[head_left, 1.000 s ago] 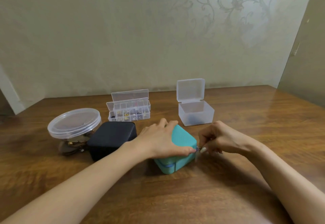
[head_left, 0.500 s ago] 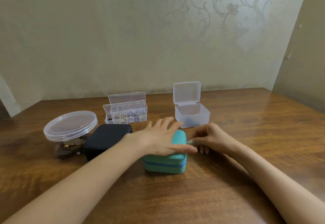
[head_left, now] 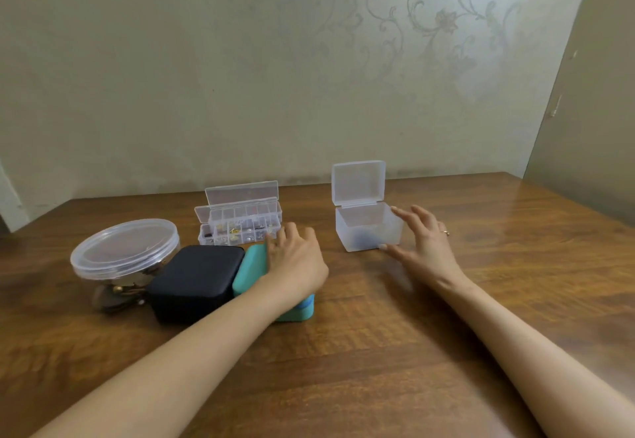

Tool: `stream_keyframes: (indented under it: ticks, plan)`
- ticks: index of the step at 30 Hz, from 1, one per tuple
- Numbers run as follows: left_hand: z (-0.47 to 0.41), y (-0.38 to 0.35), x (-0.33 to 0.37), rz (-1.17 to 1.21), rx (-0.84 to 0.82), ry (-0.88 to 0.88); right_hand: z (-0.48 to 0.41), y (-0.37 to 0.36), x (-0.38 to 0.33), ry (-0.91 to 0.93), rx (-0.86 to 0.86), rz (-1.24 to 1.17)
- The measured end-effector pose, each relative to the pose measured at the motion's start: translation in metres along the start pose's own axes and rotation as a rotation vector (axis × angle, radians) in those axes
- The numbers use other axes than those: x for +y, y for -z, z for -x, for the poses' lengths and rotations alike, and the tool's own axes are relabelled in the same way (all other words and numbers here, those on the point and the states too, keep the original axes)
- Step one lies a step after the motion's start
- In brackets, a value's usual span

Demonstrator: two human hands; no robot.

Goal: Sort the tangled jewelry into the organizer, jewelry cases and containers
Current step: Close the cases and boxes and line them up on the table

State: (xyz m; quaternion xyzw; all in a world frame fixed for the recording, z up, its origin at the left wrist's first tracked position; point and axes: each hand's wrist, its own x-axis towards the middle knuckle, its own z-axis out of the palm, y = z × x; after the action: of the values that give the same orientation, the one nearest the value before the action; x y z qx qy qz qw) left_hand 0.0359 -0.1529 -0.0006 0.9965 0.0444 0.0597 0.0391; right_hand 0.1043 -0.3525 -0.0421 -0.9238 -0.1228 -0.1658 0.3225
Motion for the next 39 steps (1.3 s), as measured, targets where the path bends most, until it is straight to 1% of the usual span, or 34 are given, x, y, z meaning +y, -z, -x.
stream_keyframes:
  ticks: [2, 6, 8, 11, 12, 14, 15, 17, 19, 20, 22, 23, 25, 27, 28, 29, 32, 33, 34, 35, 36, 37, 38, 39]
  plan:
    - [-0.009, -0.003, 0.001, 0.1, 0.073, -0.037, -0.001, -0.001, 0.004, -0.014, -0.091, -0.03]
    - [-0.019, 0.001, 0.006, 0.497, 0.188, -0.163, -0.003, 0.009, -0.001, 0.005, -0.013, -0.115]
    - [-0.029, 0.008, 0.01, 0.736, 0.148, -0.156, 0.0, 0.015, -0.008, -0.013, 0.033, -0.155]
    - [-0.045, 0.016, 0.019, 1.039, -0.009, -0.09, 0.006, 0.022, -0.015, -0.054, 0.116, -0.264]
    - [-0.049, 0.017, 0.023, 1.103, -0.052, -0.086, 0.006, 0.023, -0.014, -0.058, 0.108, -0.293]
    - [-0.056, 0.013, 0.028, 1.181, -0.095, -0.118, 0.007, 0.023, -0.011, -0.041, 0.034, -0.298]
    - [-0.059, 0.012, 0.028, 1.207, -0.091, -0.139, 0.006, 0.021, -0.008, -0.02, 0.001, -0.271]
    - [-0.062, 0.011, 0.024, 1.234, -0.048, -0.168, 0.003, 0.014, 0.0, 0.042, -0.011, -0.209]
    - [-0.059, 0.013, 0.018, 1.143, -0.013, -0.202, 0.0, 0.01, 0.004, 0.108, 0.019, -0.22]
    - [-0.056, 0.013, 0.015, 1.036, 0.001, -0.238, -0.002, 0.008, 0.006, 0.145, 0.046, -0.245]
    - [-0.052, 0.011, 0.012, 0.743, 0.046, -0.38, -0.005, 0.01, 0.008, 0.206, 0.12, -0.252]
    - [-0.05, 0.01, 0.011, 0.578, 0.054, -0.454, -0.005, 0.013, 0.009, 0.231, 0.129, -0.21]
    - [-0.046, 0.008, 0.012, 0.341, 0.075, -0.534, -0.004, 0.016, 0.007, 0.277, 0.043, -0.038]
    - [-0.045, 0.007, 0.01, 0.252, 0.128, -0.545, -0.004, 0.015, 0.008, 0.316, -0.06, 0.098]
    - [-0.044, 0.007, 0.01, 0.229, 0.134, -0.551, -0.004, 0.014, 0.008, 0.311, -0.074, 0.117]
    - [-0.043, 0.006, 0.011, 0.207, 0.113, -0.56, -0.004, 0.014, 0.008, 0.299, -0.065, 0.121]
    - [-0.037, 0.009, 0.005, 0.201, -0.048, -0.59, -0.002, 0.015, 0.002, 0.258, -0.022, 0.143]
    - [-0.036, 0.013, -0.001, 0.229, -0.049, -0.573, 0.0, 0.016, 0.001, 0.247, -0.021, 0.157]
    - [-0.038, 0.018, -0.011, 0.266, 0.018, -0.521, 0.001, 0.016, -0.001, 0.242, -0.023, 0.174]
    - [-0.042, 0.024, -0.025, 0.292, 0.129, -0.436, 0.003, 0.015, -0.003, 0.235, -0.021, 0.194]
    - [-0.048, 0.028, -0.042, 0.284, 0.233, -0.314, 0.005, 0.014, -0.004, 0.227, -0.013, 0.211]
    - [-0.056, 0.031, -0.063, 0.233, 0.285, -0.177, 0.006, 0.012, -0.006, 0.223, 0.001, 0.222]
    - [-0.062, 0.033, -0.083, 0.154, 0.266, -0.062, 0.007, 0.01, -0.009, 0.224, 0.007, 0.24]
    - [-0.067, 0.032, -0.101, 0.072, 0.191, 0.015, 0.008, 0.008, -0.009, 0.229, -0.006, 0.282]
